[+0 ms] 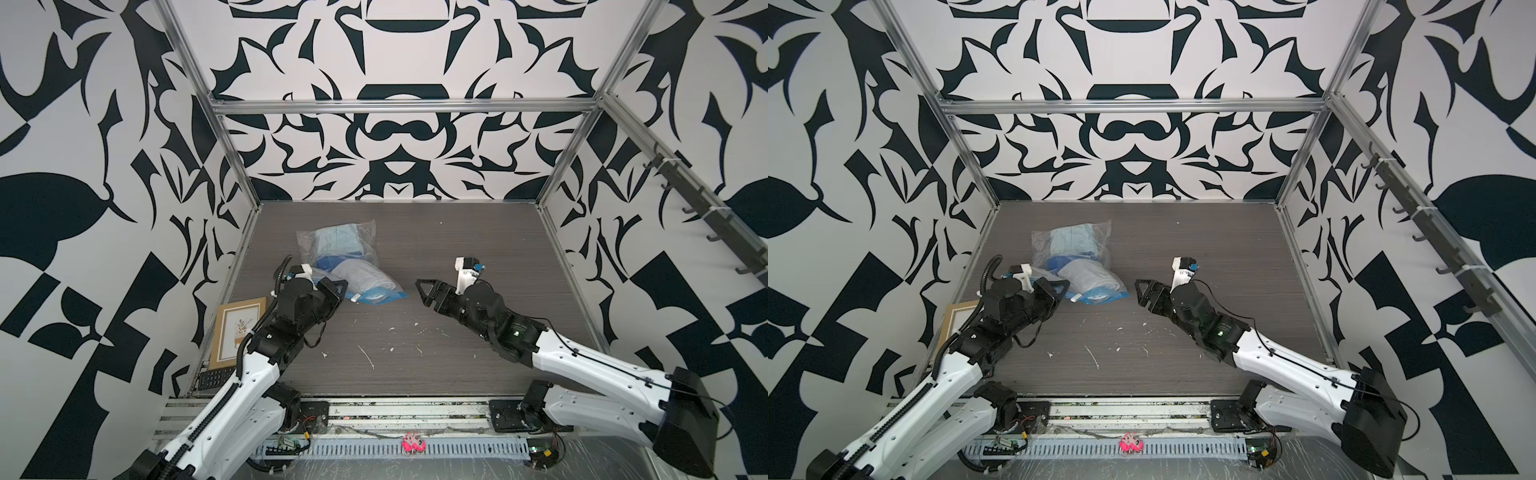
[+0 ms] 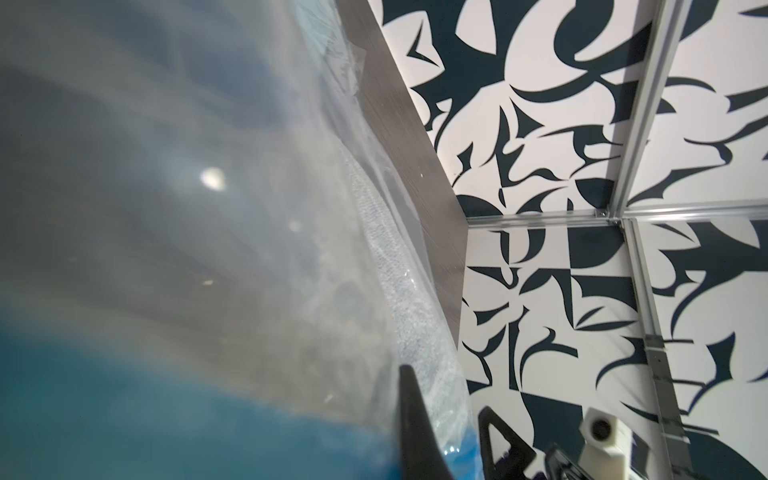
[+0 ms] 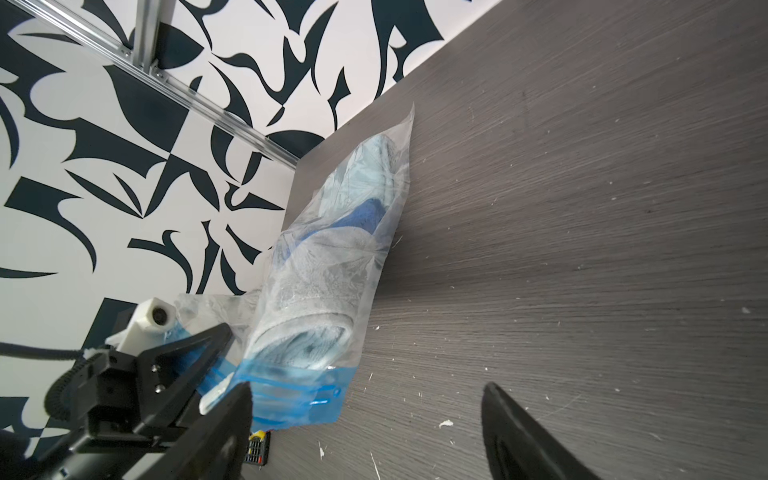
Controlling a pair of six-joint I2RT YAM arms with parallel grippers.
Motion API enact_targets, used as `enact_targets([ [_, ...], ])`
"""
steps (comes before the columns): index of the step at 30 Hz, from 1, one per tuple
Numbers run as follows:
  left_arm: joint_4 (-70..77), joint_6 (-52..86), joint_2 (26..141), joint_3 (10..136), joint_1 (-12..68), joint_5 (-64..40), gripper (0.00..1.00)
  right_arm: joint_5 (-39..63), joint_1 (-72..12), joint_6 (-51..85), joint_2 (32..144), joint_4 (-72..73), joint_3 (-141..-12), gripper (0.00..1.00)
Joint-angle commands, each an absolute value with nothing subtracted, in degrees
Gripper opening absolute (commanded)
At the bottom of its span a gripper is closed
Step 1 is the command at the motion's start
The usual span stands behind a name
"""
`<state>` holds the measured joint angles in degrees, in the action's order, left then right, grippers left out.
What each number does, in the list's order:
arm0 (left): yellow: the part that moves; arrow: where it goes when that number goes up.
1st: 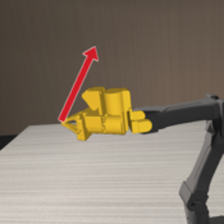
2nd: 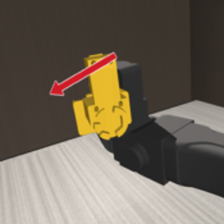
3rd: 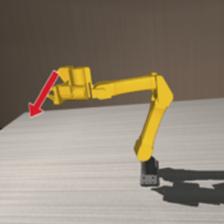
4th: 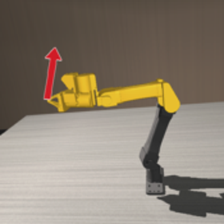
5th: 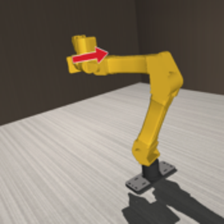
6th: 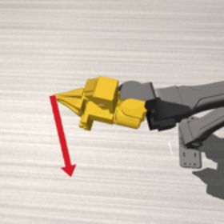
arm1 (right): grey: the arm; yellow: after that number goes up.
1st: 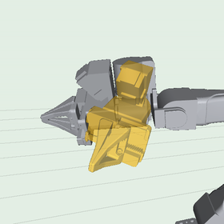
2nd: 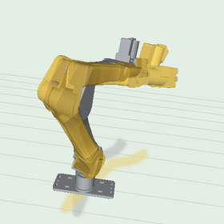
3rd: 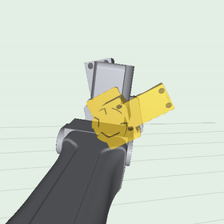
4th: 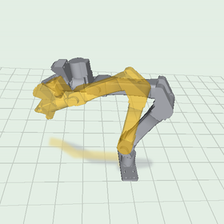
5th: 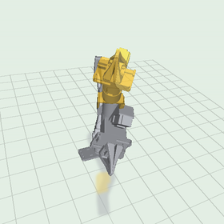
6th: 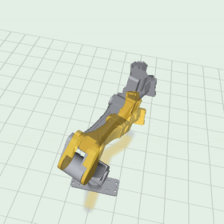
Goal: Place the folded towel into the vacuum bag
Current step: Adjust the vacuum bag at the center of the board.
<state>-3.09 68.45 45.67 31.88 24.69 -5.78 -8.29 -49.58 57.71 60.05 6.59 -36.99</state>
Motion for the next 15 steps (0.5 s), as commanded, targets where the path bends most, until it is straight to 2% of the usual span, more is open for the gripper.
enact_targets([
  [1,-0.79,64.70,46.28,37.07,24.47,-11.07,0.00,-1.47,-49.64,59.31,62.57,8.36,-41.35,0.88],
  [4,-0.40,64.51,47.05,38.12,24.43,-11.19,0.00,0.80,-49.65,61.87,65.71,11.71,-42.13,0.93],
  [9,-0.96,63.60,47.98,39.88,24.43,-11.88,0.00,2.37,-49.21,64.01,68.29,14.42,-44.57,0.92],
  [12,-0.95,63.30,48.49,40.56,24.43,-12.10,0.00,2.71,-49.14,64.08,69.23,14.28,-47.29,0.84],
  [15,-0.31,63.42,49.00,41.03,24.43,-12.11,0.00,3.08,-49.06,64.97,69.95,13.74,-49.33,0.71],
])
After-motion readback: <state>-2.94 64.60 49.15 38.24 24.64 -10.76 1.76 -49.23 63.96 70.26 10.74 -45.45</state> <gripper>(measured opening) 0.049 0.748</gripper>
